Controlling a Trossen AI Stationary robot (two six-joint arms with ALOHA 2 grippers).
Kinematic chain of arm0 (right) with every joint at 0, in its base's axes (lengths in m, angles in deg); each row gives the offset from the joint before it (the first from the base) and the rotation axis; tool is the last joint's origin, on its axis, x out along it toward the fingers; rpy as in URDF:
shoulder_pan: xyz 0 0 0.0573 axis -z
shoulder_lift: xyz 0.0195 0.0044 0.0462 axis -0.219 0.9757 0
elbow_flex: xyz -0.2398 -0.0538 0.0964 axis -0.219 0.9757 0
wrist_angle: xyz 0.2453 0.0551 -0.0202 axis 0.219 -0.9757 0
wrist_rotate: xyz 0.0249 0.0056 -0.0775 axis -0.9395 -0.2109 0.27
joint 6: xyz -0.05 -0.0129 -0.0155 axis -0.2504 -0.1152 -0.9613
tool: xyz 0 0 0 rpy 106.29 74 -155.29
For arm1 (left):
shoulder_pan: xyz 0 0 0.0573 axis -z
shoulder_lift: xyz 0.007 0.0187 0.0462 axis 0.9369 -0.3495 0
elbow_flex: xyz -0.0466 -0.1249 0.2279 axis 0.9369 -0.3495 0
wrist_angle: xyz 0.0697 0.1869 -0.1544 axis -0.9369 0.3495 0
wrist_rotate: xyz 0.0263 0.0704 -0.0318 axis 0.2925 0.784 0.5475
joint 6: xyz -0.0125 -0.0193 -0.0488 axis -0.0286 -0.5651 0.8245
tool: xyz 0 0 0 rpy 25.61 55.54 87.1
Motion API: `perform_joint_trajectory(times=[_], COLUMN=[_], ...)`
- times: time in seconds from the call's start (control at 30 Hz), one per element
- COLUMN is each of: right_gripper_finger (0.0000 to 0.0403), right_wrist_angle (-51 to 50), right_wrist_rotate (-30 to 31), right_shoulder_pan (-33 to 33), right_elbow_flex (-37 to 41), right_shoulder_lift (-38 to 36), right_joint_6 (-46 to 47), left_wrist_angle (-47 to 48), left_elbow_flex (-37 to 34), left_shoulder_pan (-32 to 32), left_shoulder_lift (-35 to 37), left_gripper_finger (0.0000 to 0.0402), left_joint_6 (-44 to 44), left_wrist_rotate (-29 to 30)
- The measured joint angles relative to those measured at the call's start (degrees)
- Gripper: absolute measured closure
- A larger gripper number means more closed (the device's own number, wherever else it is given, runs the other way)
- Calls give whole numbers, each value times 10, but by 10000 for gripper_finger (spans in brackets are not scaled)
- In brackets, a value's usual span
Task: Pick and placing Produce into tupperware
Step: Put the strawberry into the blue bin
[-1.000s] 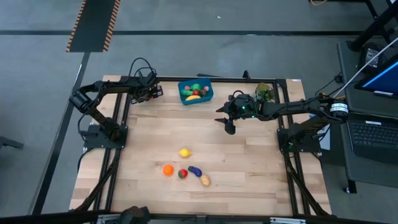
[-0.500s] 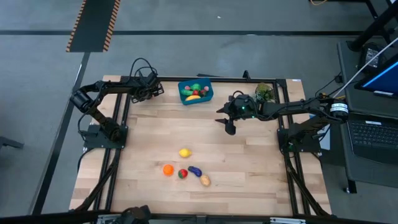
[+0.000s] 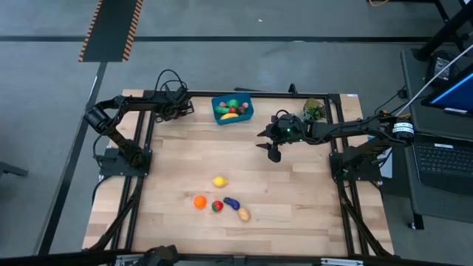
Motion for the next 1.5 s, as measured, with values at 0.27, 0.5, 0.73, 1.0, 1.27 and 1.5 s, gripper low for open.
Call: perform_joint_trajectory(times=[0.27,0.5,0.73,1.0,1.27,1.5], right_gripper_finger=[185,185,185,185,185,185], right_wrist_angle=[0,0,0,0,1,8], right_wrist_rotate=[0,0,0,0,0,0], right_shoulder_pan=[0,0,0,0,0,0], right_elbow_flex=[0,0,0,0,0,0], right_shoulder_lift=[0,0,0,0,0,0], right_joint_6=[0,0,1,2,0,-2], left_wrist_angle=[2,12,25,-32,-33,-28], left_elbow_flex=[0,1,1,1,15,17], left_shoulder_pan=[0,7,24,45,59,75], left_shoulder_lift=[0,0,0,3,14,87], left_gripper_finger=[264,267,267,267,267,267], left_joint_6=[0,-39,-87,-185,-247,-271], left_wrist_rotate=[5,4,0,-80,-166,-187])
